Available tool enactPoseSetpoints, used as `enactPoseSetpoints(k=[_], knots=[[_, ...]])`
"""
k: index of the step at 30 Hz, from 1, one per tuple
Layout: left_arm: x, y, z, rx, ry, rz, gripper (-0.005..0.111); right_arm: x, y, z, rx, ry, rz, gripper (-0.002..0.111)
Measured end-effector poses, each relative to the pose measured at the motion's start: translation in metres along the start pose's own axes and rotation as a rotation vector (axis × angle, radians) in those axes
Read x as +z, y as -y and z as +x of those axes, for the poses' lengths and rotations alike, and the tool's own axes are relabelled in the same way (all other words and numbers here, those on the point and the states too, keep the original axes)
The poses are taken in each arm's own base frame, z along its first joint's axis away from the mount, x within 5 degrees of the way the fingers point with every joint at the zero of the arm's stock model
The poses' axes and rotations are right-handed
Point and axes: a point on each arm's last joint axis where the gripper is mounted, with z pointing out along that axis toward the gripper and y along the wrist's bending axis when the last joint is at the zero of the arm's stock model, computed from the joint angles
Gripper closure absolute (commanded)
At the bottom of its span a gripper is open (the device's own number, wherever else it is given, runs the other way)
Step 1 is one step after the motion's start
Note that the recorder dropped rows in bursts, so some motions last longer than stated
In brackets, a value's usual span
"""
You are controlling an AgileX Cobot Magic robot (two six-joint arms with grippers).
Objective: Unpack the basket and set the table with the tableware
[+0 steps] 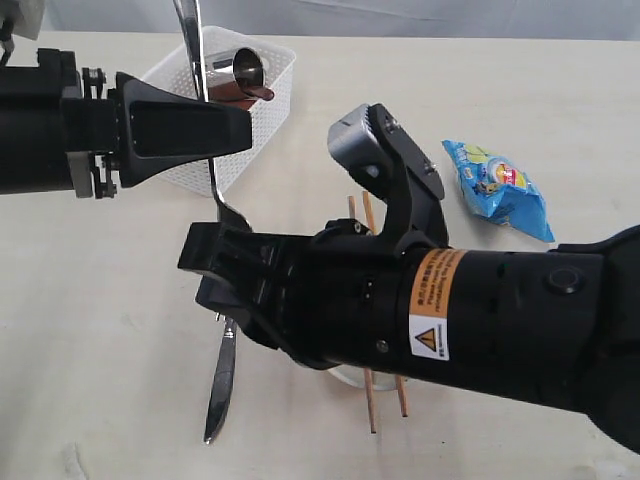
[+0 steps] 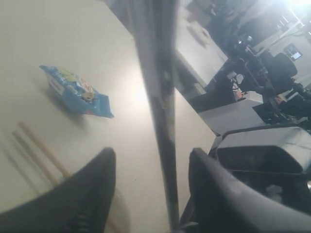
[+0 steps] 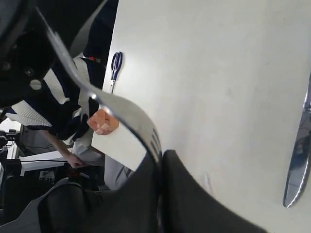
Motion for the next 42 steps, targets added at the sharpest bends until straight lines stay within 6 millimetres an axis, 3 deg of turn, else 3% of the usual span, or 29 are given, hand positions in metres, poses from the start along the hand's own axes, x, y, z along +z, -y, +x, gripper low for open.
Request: enactPoseSetpoints(k=[7,10,15,22,24,27,28,33,34,39,42], knots=[[0.0,-0.002,0.0,-0.001,0.004,-0.02,0.063,0.0,-0.001,0.0,0.0,0.005,-0.009,0.109],[0.0,-0.003,-0.001,-0.001,0.006,-0.029,0.071,0.0,-0.001,0.0,0.0,0.005,-0.009,0.109],[0.0,-0.003,-0.001,-0.027,0.006,-0.027,0.105,0.0,0.0,0.0,0.004,0.002,-0.003,0.109],[0.001,0.0,-0.001,-0.084,0.012,-0.002,0.107,0.001,0.0,0.0,0.006,0.001,0.0,0.108],[0.001,-0.001,-0.001,-0.086,0.013,-0.008,0.107,0.001,0.0,0.0,0.006,0.001,0.0,0.094],[0.001,-0.005,-0.001,-0.087,0.019,-0.051,0.107,0.001,-0.001,-0.001,0.004,0.009,-0.013,0.051],[0.001,-0.006,-0.001,-0.088,0.021,-0.062,0.107,0.001,-0.002,-0.001,0.004,0.018,-0.028,0.048],[0.0,-0.008,-0.007,-0.114,0.036,-0.088,0.107,-0.003,-0.006,-0.003,0.004,0.029,-0.053,0.057],[-0.002,-0.008,-0.011,-0.123,0.051,-0.093,0.107,-0.006,-0.007,-0.004,0.004,0.032,-0.063,0.063],[-0.015,-0.011,-0.035,-0.145,0.007,-0.173,0.107,-0.048,-0.021,-0.008,-0.081,0.046,-0.126,0.106],[-0.018,-0.015,-0.035,-0.157,-0.036,-0.223,0.107,-0.073,-0.024,-0.009,-0.14,0.044,-0.139,0.109]])
